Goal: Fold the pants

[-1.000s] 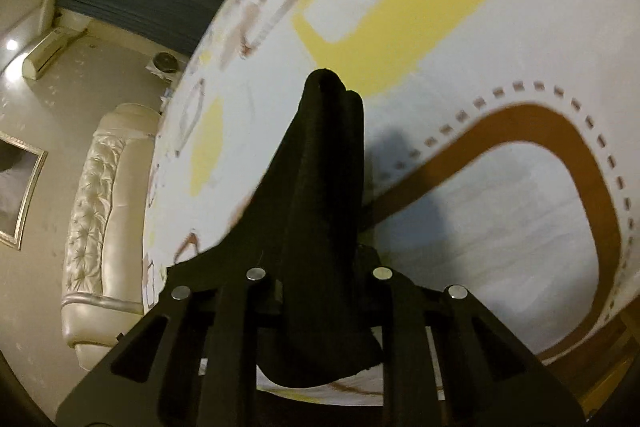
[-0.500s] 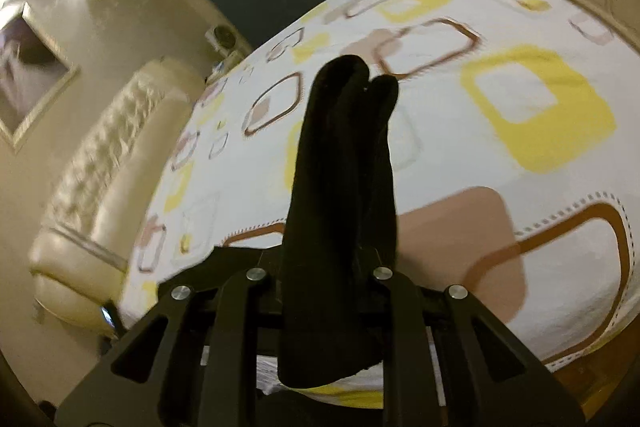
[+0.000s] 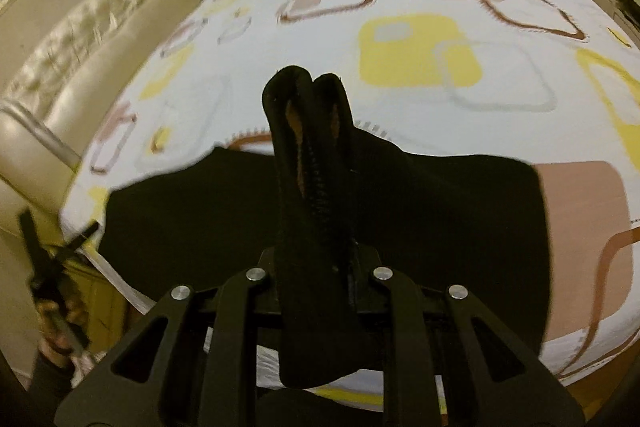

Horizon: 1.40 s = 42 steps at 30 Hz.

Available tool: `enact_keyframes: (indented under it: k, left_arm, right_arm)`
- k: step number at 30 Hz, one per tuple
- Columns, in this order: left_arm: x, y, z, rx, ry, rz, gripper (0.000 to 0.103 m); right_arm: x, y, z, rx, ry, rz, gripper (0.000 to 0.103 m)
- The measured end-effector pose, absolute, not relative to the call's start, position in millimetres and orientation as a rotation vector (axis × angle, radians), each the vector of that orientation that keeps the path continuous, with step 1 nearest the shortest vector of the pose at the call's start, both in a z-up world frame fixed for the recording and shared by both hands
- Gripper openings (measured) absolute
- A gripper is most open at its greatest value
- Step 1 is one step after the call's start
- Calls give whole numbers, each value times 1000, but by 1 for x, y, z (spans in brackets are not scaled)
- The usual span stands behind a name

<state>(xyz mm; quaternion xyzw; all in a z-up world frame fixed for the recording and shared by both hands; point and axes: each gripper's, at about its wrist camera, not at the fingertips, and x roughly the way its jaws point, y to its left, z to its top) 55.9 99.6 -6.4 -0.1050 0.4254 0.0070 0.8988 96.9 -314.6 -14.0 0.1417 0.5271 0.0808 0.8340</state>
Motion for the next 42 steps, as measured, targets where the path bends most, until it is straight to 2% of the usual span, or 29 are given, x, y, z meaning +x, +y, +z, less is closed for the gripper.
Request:
enact_keyframes:
  k: [6,21,27,29,42]
  left_arm:
    - [56,97,-6,-210,882,8,86]
    - [58,93,-9,-196,888,-8,86]
    - [59,93,-11,-199,894,-9,86]
    - [59,92,-12,-197,896,-10,86]
    - [59,88,-15,-183,904,-16,86]
  right_arm:
    - [99,-289,-41,233,1158,141,18]
    - [104,-244,-53,153,1171,139,20]
    - [103,-231,-56,129,1168,145,29]
    - [102,-229,-55,143,1164,163,36]
    - [88,-201,-61,205,1186,272,49]
